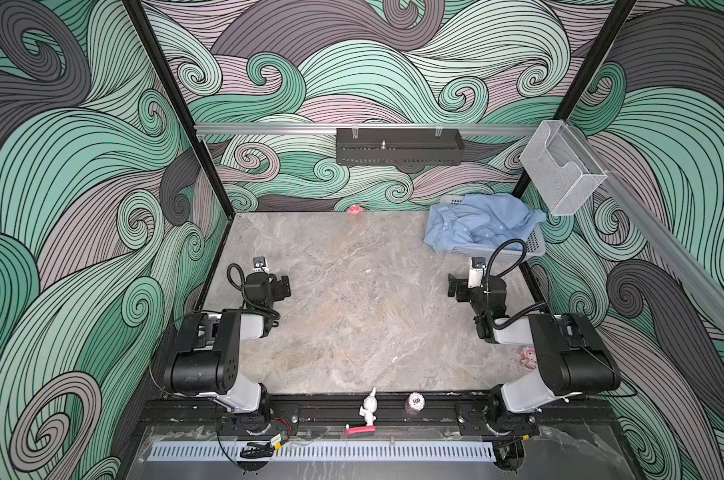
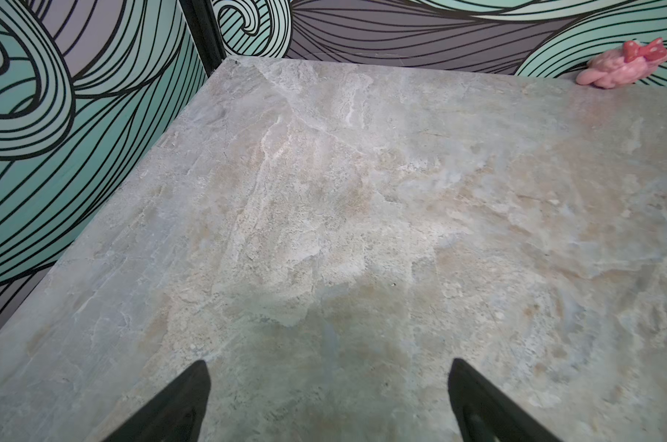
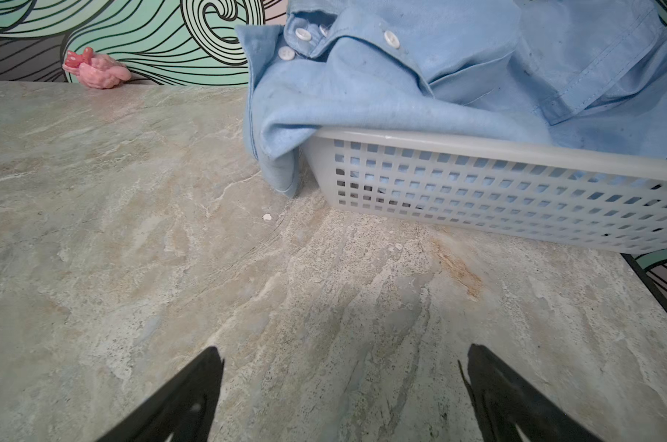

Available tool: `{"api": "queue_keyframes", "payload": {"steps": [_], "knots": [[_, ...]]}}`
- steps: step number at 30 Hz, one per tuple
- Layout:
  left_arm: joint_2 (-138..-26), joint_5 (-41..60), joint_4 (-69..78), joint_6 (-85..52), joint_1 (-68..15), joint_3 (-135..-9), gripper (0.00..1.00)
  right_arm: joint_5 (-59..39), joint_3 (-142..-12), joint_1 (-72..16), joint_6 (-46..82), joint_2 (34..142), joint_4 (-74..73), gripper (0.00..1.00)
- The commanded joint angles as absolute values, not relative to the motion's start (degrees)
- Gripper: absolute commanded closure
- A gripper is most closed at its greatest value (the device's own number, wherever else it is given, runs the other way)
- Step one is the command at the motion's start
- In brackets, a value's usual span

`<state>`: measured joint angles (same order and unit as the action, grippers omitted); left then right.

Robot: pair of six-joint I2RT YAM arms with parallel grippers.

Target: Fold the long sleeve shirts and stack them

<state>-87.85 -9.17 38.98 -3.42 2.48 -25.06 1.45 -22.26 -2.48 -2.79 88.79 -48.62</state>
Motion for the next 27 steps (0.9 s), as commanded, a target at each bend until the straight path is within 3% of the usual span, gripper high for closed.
{"api": "queue_keyframes", "payload": {"steps": [1,27], "knots": [[-87.2,-8.7,38.6,-3.1,2.4,-26.5,0.01,2.1,-23.2,-2.3,-2.6,88.2,-48.5,0.01],[-87.5,-8.8,37.9,-3.6,2.5,-27.0,0.01,0.7,-23.8,-1.2,-1.7,88.5,-47.6,0.01]]}}
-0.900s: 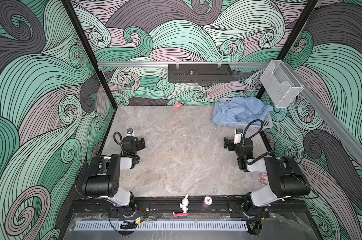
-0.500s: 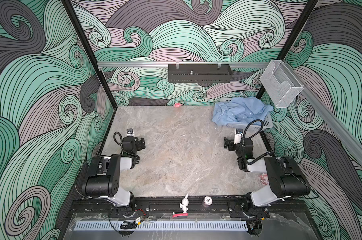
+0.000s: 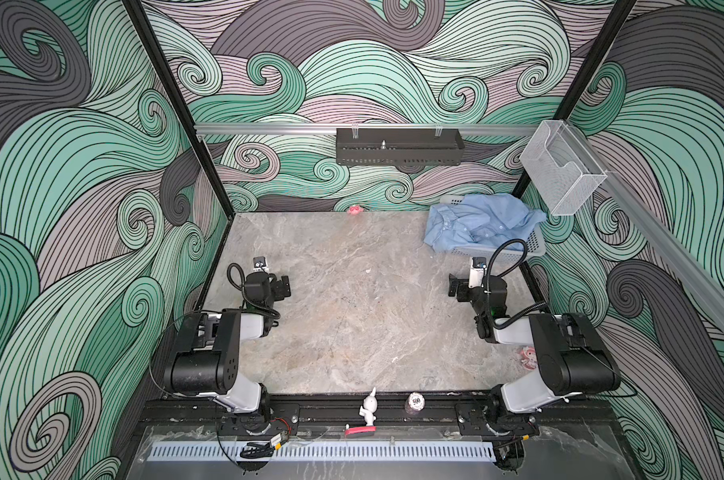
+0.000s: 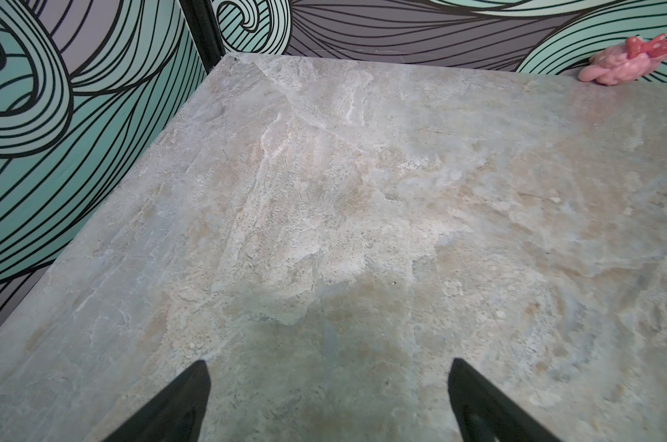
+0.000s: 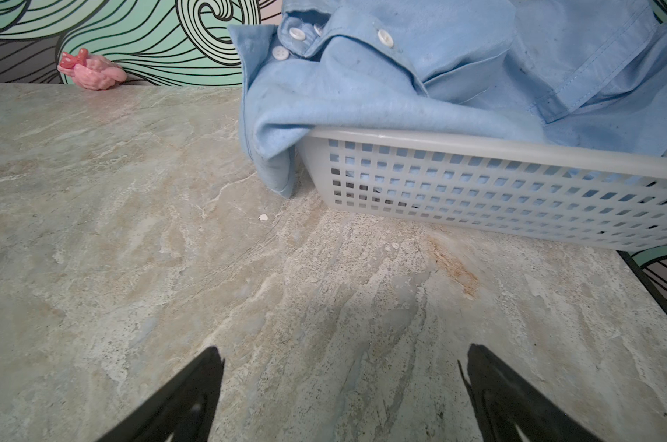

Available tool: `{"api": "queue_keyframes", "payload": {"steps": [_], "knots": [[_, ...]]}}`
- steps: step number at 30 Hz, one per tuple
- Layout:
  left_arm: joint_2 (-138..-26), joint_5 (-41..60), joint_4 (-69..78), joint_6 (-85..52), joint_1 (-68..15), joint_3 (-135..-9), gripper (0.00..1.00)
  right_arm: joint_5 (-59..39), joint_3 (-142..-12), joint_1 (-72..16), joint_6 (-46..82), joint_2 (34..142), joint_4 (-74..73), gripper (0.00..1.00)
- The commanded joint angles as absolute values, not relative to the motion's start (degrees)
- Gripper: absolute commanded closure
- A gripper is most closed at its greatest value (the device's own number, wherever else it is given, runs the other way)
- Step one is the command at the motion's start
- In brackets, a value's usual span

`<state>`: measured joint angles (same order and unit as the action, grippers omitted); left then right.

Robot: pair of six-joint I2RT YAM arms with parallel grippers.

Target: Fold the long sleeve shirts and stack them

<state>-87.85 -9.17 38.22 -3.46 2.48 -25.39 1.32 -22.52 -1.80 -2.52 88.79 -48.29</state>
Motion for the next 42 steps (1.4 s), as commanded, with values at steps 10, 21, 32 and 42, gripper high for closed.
{"api": "queue_keyframes", "payload": {"steps": [10,21,32,42], "knots": [[-77.6,-13.0,-11.4,-18.0,0.5,-57.1,0.11,15.4,-45.9,-2.2,20.0,69.9,0.8,0.07],[-81.1,-5.8,-33.2,-22.7,-8.7,-74.6,0.01,15.4,-85.7,-1.4,31.6,92.7,33.2,0.00],[-87.4,0.4,-36.8,-23.4,-12.8,-78.2,0.01,10.4,-112.9,2.8,35.6,121.3,41.3,0.00],[-87.2,1.9,-36.8,-23.0,-13.4,-78.3,0.01,3.7,-130.5,5.3,40.5,140.5,43.7,0.00]]}}
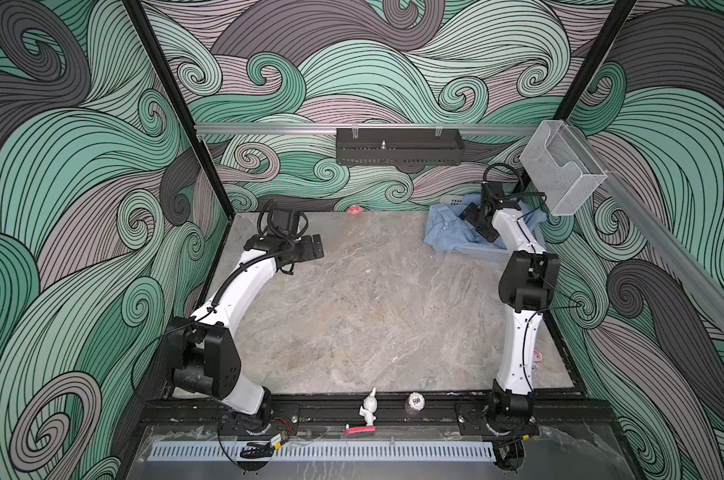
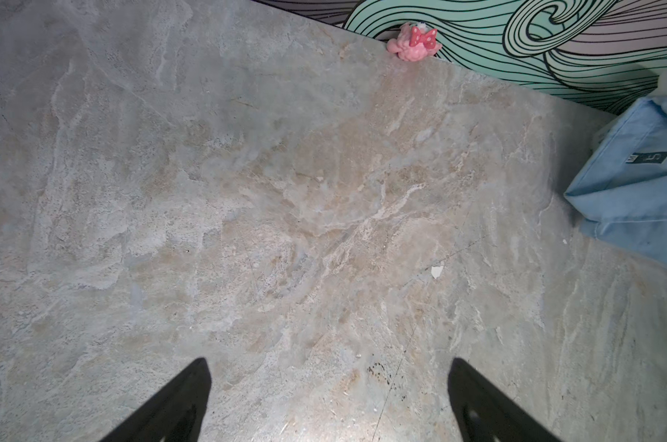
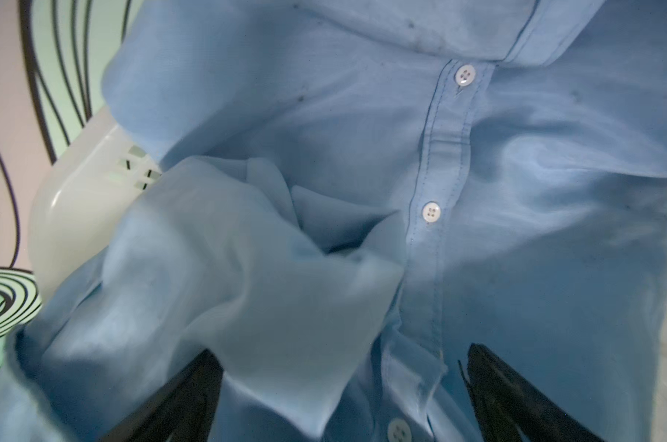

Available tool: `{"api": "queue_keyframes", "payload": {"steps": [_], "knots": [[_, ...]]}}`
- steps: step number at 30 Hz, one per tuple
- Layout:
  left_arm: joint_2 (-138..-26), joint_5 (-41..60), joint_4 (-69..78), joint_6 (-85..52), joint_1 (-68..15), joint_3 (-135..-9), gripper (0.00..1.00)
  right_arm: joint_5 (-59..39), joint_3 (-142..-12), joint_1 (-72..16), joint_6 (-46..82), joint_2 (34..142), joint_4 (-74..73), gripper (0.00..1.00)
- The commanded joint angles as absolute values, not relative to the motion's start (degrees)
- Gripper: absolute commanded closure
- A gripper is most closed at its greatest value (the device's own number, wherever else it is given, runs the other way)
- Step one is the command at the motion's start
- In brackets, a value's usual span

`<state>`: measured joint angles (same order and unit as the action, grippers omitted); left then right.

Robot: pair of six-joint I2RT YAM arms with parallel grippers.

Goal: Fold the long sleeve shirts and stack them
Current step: 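Reach the right gripper into the white basket and grasp the blue shirt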

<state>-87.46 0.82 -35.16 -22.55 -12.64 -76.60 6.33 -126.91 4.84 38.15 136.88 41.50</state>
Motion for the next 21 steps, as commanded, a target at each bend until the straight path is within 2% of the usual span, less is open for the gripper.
{"api": "queue_keyframes", "payload": {"steps": [1,4,6,8,9,11,13,15,17,21], "knots": [[-87.2,1.6,-36.9,-23.0,-13.5,-78.3,0.01,3.5,-132.3,5.3,40.7,142.4,43.7,0.00],[-87.1,1.4,-37.0,-23.1,-13.5,-78.3,0.01,2.3,-136.6,5.5,42.1,147.0,43.7,0.00],[-87.1,1.6,-37.1,-23.1,-13.5,-78.4,0.01,1.7,-139.1,5.6,42.4,149.5,43.8,0.05],[-87.0,2.4,-37.1,-22.9,-13.5,-78.5,0.01,-0.2,-141.2,5.8,42.7,151.5,43.7,0.16],[-86.8,2.6,-37.2,-22.9,-13.5,-78.6,0.01,-1.6,-141.9,6.0,42.9,152.0,43.6,0.24],[-86.5,2.6,-37.3,-22.8,-13.5,-78.7,0.02,-3.3,-142.5,6.1,42.8,151.3,43.6,0.45],[-85.7,2.5,-37.4,-22.5,-13.7,-78.6,0.02,-4.2,-141.8,6.0,42.0,148.8,42.5,0.73],[-84.9,2.5,-37.6,-22.5,-13.7,-78.7,0.02,-4.6,-140.6,5.7,40.7,145.0,41.4,0.89],[-83.8,2.6,-37.9,-22.4,-13.7,-78.7,0.02,-5.0,-140.1,5.3,39.0,140.4,41.0,0.99],[-79.3,2.2,-38.6,-21.8,-13.7,-78.1,0.02,-6.3,-137.5,4.3,35.3,128.7,40.3,1.00]]}}
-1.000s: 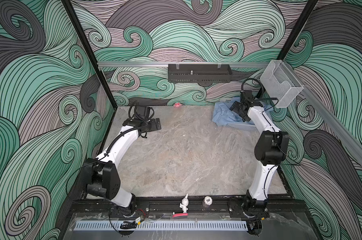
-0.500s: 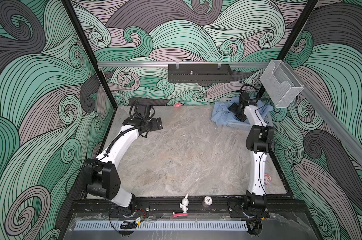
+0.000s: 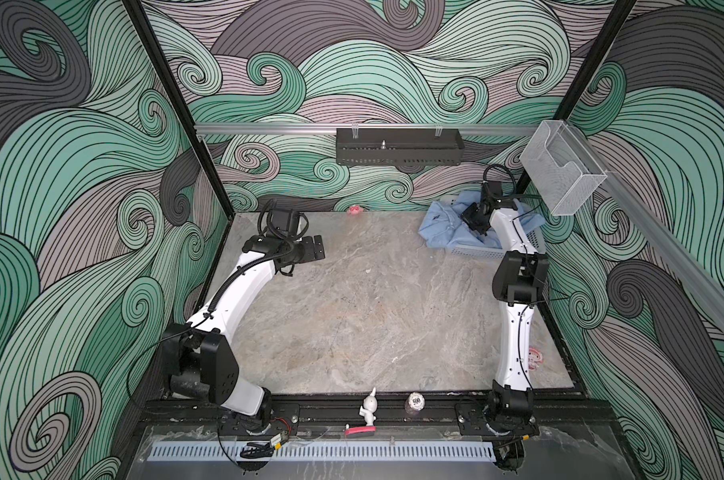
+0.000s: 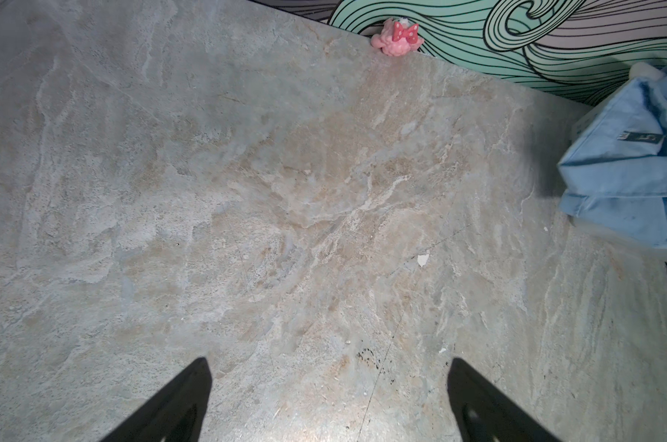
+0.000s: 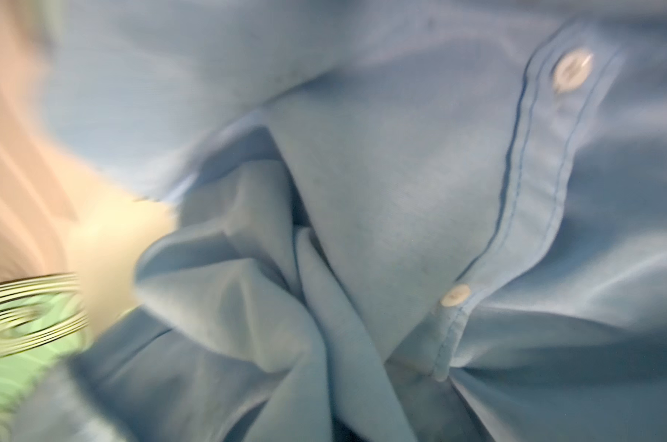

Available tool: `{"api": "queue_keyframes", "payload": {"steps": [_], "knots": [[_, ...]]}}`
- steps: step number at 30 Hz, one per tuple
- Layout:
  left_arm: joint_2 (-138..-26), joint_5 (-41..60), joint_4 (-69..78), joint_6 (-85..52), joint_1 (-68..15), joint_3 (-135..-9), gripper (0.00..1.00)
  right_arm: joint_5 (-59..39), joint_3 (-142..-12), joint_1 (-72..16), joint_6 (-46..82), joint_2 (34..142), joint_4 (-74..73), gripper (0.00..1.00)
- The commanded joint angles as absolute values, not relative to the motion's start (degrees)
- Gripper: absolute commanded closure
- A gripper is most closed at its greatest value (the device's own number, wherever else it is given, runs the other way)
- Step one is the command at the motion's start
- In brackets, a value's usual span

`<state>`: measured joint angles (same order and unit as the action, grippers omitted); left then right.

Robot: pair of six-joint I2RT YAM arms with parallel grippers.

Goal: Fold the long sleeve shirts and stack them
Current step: 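Reach the right gripper into the white basket and grasp the blue shirt, then lift the blue shirt out of the basket and lower it onto the table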

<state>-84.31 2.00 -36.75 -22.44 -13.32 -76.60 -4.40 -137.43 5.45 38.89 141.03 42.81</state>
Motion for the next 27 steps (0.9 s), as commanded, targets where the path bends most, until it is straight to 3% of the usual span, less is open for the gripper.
{"api": "queue_keyframes", "payload": {"steps": [1,7,13,17,23,27], "knots": [[-77.8,1.8,-38.0,-21.5,-13.7,-77.3,0.02,-6.5,-136.3,3.8,34.2,125.4,39.9,1.00],[-69.6,-1.1,-39.3,-20.4,-13.5,-74.6,0.01,-10.0,-134.4,1.1,31.0,111.5,37.0,1.00],[-62.8,-3.7,-41.8,-20.3,-13.3,-73.6,0.01,-17.5,-148.0,-3.7,29.2,110.0,42.1,1.00],[-59.1,-5.1,-42.6,-20.8,-12.9,-72.5,0.01,-22.7,-150.3,-8.1,29.3,109.6,42.8,1.00],[-55.0,-7.3,-43.2,-22.2,-12.2,-71.3,0.01,-26.7,-141.2,-17.8,31.0,107.5,40.6,1.00],[-52.8,-9.8,-43.4,-23.5,-11.7,-70.6,0.01,-29.9,-125.6,-24.7,39.7,104.1,26.5,1.00]]}}
